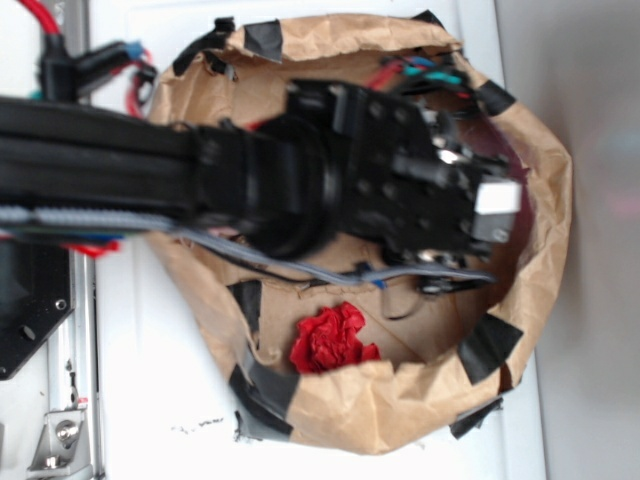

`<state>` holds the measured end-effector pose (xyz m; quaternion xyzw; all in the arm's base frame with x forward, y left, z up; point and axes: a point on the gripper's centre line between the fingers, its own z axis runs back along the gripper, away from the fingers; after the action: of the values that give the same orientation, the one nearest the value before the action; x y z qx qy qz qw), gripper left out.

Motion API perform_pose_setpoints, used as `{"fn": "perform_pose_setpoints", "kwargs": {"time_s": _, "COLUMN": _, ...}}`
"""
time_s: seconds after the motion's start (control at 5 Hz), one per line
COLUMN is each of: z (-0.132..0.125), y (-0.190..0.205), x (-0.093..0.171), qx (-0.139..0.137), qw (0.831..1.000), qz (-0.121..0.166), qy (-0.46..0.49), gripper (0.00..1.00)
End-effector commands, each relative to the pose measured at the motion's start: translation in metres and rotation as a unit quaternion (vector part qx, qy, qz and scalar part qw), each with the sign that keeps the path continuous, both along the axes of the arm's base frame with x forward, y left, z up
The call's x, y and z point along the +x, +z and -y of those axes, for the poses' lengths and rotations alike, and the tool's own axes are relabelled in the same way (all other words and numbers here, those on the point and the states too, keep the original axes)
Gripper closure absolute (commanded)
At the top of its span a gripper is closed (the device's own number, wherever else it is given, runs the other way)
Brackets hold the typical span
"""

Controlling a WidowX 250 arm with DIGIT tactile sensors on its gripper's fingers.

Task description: Grab the black box.

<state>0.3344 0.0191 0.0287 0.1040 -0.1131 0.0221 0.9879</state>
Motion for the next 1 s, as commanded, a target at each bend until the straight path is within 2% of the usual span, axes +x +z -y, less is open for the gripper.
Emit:
{"fn": "perform_pose_setpoints", "kwargs": {"time_s": 0.0, "z": 0.006, "y": 0.019, "x": 0.009, "qx": -0.042, "qw": 0.999, "qz": 0.013, "qy": 0.016, "gripper": 1.0}}
{"fn": "perform_pose_setpoints", "kwargs": {"time_s": 0.2, "z": 0.007, "y": 0.042, "x": -0.006, "qx": -0.065, "qw": 0.998, "qz": 0.002, "qy": -0.005, "gripper": 1.0}}
{"fn": "perform_pose_setpoints", "kwargs": {"time_s": 0.4, "z": 0.006, "y": 0.063, "x": -0.026, "qx": -0.089, "qw": 0.995, "qz": 0.004, "qy": -0.036, "gripper": 1.0}}
{"fn": "perform_pose_setpoints", "kwargs": {"time_s": 0.6, "z": 0.005, "y": 0.07, "x": -0.031, "qx": -0.076, "qw": 0.996, "qz": -0.004, "qy": -0.049, "gripper": 0.83}}
{"fn": "perform_pose_setpoints", "kwargs": {"time_s": 0.8, "z": 0.002, "y": 0.065, "x": -0.03, "qx": -0.068, "qw": 0.997, "qz": -0.001, "qy": -0.045, "gripper": 0.0}}
